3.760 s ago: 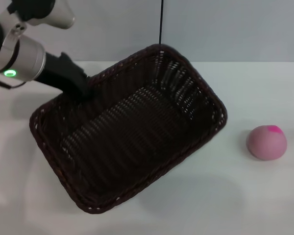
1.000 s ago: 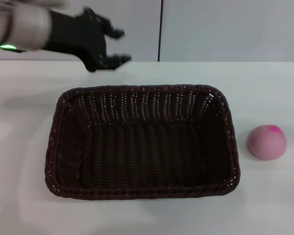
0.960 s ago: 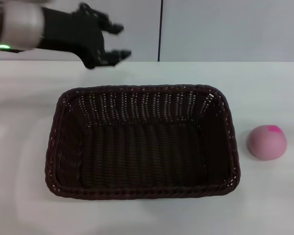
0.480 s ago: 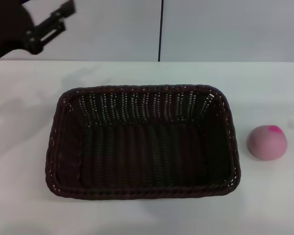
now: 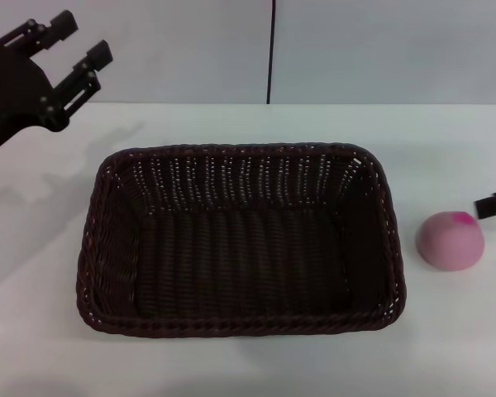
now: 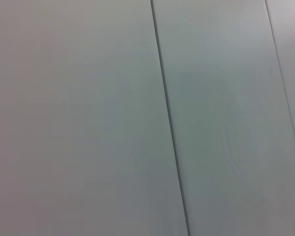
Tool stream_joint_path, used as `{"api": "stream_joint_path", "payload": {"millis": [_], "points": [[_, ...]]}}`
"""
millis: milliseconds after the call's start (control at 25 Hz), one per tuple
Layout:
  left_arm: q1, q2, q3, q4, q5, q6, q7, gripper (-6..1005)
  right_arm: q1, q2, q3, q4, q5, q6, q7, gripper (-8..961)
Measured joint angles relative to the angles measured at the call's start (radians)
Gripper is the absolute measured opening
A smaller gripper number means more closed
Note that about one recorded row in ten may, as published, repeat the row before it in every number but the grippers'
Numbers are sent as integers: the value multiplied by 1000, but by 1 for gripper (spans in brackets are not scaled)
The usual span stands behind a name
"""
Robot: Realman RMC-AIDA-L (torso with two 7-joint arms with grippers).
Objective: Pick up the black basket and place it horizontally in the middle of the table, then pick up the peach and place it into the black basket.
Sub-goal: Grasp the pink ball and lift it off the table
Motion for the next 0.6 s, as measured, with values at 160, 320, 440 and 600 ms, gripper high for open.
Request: {"api": "stream_joint_path", "payload": {"millis": [160, 320, 440, 600], "points": [[-8, 1, 6, -8, 1, -7, 3, 511, 26, 10, -63, 77, -7, 67, 10, 653], [-11, 2, 8, -6, 1, -14, 4, 511, 43, 12, -160, 126, -11, 130, 48, 653], [-15, 3, 8, -6, 1, -23, 4, 510, 50, 16, -192, 146, -16, 166, 63, 652], [-19, 3, 8, -12, 0, -30, 8, 509, 68, 20, -204, 172, -63, 182, 71, 652]]}}
